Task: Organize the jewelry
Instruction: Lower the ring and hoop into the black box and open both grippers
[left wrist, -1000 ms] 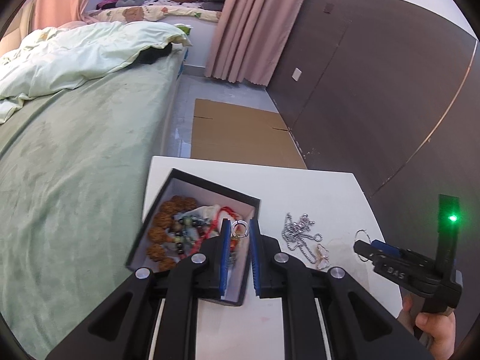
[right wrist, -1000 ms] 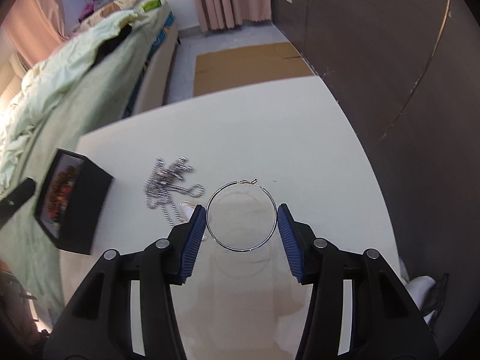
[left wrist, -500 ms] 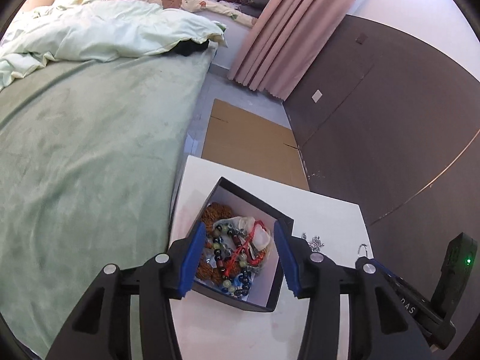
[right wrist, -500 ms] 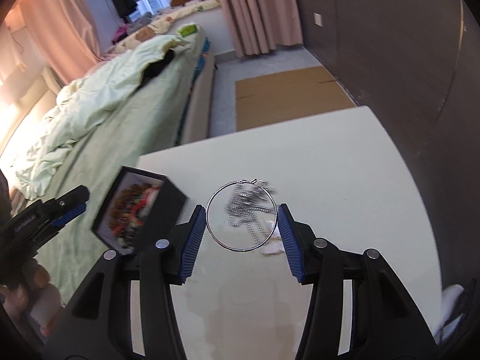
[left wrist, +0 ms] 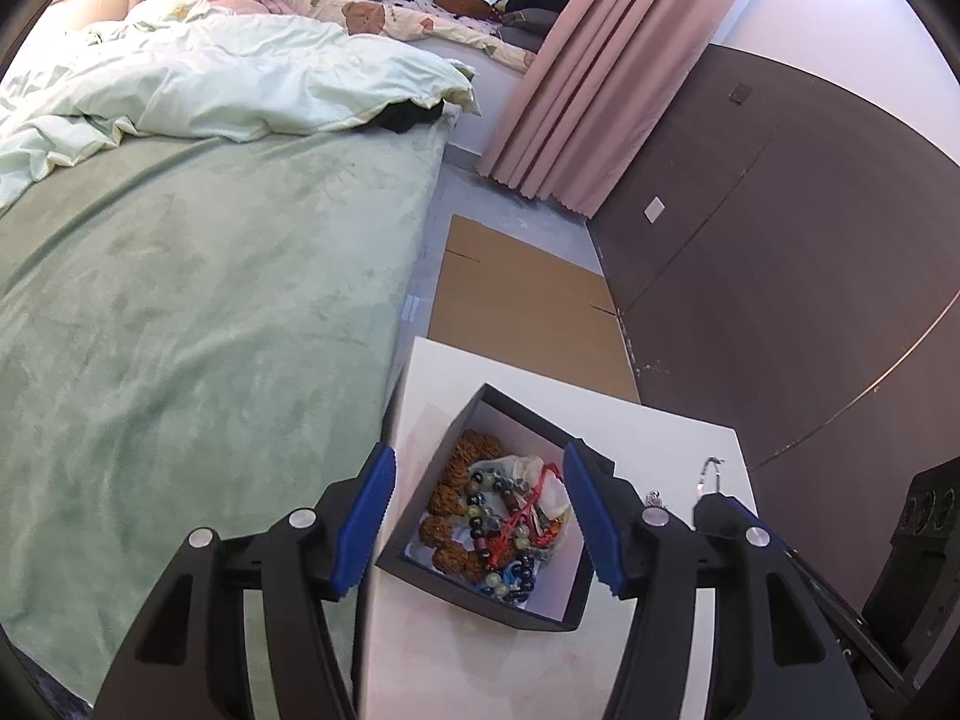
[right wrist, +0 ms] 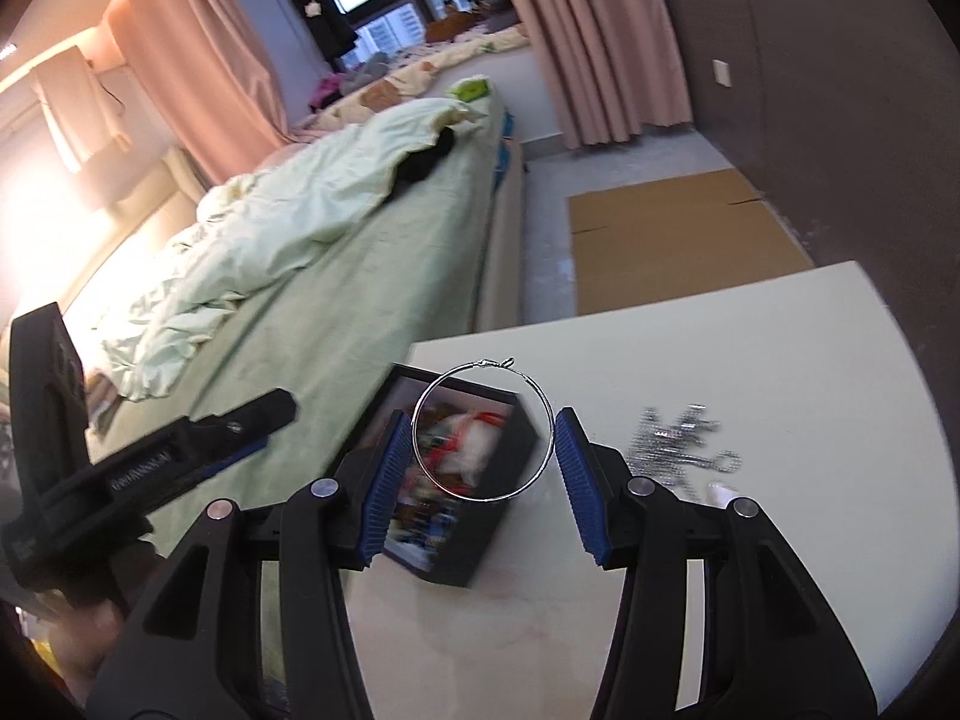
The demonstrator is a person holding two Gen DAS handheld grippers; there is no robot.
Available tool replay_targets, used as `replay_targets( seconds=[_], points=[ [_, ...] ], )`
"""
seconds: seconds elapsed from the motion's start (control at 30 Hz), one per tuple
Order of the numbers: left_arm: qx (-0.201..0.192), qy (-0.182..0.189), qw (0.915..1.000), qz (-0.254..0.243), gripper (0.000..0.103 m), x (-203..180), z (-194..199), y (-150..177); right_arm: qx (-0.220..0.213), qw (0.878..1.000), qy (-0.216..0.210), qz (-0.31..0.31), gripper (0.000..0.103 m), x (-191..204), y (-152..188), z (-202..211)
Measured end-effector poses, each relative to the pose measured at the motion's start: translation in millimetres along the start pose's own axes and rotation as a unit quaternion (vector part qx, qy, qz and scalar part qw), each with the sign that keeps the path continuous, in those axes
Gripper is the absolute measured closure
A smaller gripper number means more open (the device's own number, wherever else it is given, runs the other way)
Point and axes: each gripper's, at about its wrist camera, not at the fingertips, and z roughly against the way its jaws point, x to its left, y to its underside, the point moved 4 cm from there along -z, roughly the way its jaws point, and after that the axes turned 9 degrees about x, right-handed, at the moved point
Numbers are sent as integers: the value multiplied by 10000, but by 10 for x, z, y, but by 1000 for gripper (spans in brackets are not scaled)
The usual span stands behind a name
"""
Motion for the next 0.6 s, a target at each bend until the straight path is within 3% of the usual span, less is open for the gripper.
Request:
replay_targets(
  seconds=[0.27,0.33,0.37,0.6],
  points=[
    [-122,24,9997,192,43,113,81,-74,330,9971,-683,77,50,266,11,-257],
    [-141,19,9996,233,43,138,98,-88,445,9963,-737,32,14,289,26,-306],
    [-151,22,9996,256,42,146,108,-93,370,9968,-710,1,8,274,31,-287],
    [-141,15,9991,392,42,223,119,-86,299,9977,-552,-244,7,71,32,-104]
  ],
)
